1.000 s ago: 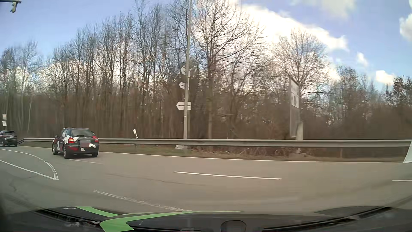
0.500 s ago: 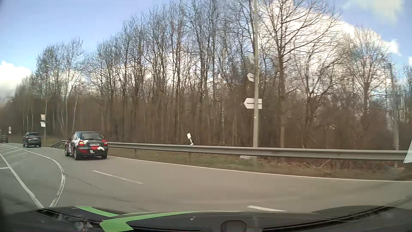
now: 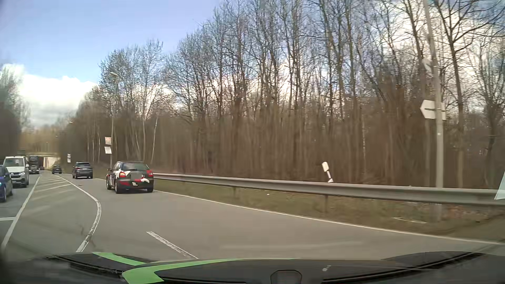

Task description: Follow the waypoints while adhering to traffic rules and regulations

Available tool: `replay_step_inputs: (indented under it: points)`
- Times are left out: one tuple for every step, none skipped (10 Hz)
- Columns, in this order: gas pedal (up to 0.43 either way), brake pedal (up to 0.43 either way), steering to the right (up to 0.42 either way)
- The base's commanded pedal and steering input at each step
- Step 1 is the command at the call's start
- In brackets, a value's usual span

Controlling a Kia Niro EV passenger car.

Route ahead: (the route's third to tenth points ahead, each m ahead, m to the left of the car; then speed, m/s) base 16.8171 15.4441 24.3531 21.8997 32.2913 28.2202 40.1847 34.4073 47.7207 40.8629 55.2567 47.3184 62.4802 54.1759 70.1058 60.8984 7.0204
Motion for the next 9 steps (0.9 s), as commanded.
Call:
replay_step_inputs:
  points:
    - [0.197,0.000,-0.298]
    - [0.209,0.000,-0.292]
    - [0.209,0.000,-0.286]
    - [0.209,0.000,-0.279]
    - [0.209,0.000,-0.272]
    - [0.209,0.000,-0.266]
    - [0.209,0.000,-0.252]
    - [0.209,0.000,-0.240]
    - [0.209,0.000,-0.220]
